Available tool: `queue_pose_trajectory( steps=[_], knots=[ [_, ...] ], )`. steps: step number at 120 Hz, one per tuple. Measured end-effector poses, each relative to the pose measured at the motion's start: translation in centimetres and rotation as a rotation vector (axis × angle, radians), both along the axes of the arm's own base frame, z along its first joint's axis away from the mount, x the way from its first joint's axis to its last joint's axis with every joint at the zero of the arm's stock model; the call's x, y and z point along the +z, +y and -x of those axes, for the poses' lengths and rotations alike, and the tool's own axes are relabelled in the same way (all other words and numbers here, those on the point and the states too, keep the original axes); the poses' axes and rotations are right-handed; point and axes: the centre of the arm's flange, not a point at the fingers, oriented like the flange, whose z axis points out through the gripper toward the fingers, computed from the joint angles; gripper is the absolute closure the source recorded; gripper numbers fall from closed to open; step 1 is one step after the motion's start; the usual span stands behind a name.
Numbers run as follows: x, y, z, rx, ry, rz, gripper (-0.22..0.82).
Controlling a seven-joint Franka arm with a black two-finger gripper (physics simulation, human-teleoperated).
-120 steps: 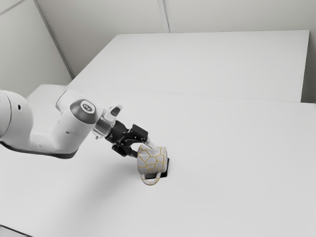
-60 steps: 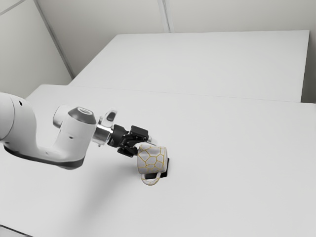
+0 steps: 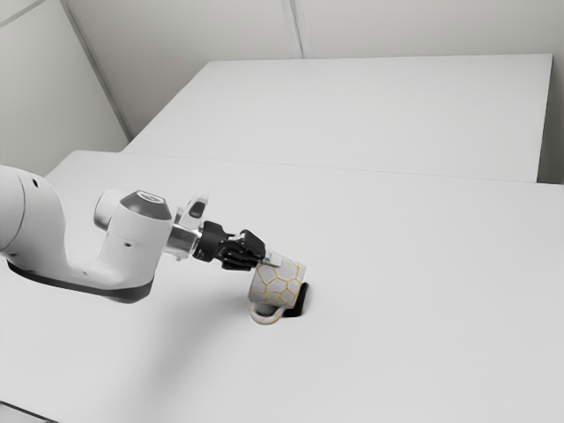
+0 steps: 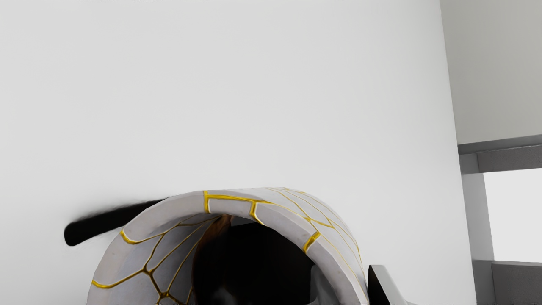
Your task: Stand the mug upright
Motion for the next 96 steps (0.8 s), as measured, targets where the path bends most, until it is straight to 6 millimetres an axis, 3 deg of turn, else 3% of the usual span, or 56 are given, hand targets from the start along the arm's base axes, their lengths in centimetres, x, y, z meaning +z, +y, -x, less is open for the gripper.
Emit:
queue_pose_trajectory(
  steps=[56, 96],
  knots=[
    [4.8, -0.7, -1.6, -0.072, -0.139, -0.038, 0.78],
    [11.5, -1.6, -5.0, -0.343, -0.193, -0.365, 0.79]
  ],
)
